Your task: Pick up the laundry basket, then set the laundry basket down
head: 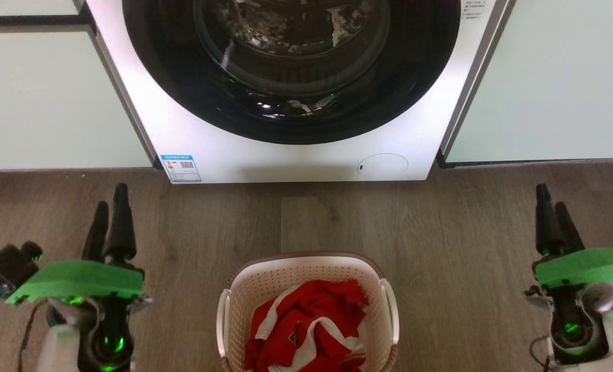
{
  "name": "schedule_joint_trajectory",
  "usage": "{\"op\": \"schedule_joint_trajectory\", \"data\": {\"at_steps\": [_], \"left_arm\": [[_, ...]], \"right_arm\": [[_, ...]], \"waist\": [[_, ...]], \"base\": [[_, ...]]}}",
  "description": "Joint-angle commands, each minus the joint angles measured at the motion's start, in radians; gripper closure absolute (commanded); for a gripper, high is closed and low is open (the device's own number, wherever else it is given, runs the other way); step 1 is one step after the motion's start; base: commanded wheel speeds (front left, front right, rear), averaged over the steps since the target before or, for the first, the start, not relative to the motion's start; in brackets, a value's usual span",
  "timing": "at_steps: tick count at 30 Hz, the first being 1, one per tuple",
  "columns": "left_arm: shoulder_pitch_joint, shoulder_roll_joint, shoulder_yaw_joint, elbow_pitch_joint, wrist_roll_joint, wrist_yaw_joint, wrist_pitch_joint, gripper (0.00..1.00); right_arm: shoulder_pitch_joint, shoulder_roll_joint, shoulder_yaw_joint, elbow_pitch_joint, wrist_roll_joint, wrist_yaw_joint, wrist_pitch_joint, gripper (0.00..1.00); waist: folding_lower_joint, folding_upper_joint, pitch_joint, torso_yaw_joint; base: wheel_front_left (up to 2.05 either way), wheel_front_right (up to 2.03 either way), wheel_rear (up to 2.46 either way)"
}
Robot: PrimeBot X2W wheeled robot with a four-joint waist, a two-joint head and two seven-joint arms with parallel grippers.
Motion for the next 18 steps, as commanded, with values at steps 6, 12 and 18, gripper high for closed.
{"op": "schedule_joint_trajectory", "data": {"at_steps": [6,12,18], "left_arm": [[-0.072,0.042,-0.035,-0.086,0.127,0.061,-0.027,0.00],[-0.068,0.093,-0.117,-0.077,0.228,0.134,-0.045,0.00],[-0.075,0.140,-0.203,-0.040,0.304,0.208,-0.063,0.00]], "right_arm": [[-0.061,-0.011,0.023,-0.065,-0.138,0.004,-0.030,0.00],[-0.063,-0.011,0.042,-0.078,-0.245,0.004,-0.048,0.00],[-0.062,-0.012,0.067,-0.082,-0.354,0.004,-0.065,0.00]], "waist": [[-0.0001,0.0000,0.002,0.001],[-0.0001,0.0000,0.001,0.001],[-0.0001,0.0000,0.001,0.001]], "base": [[0.00,0.00,0.00],[0.00,0.00,0.00],[0.00,0.00,0.00]]}}
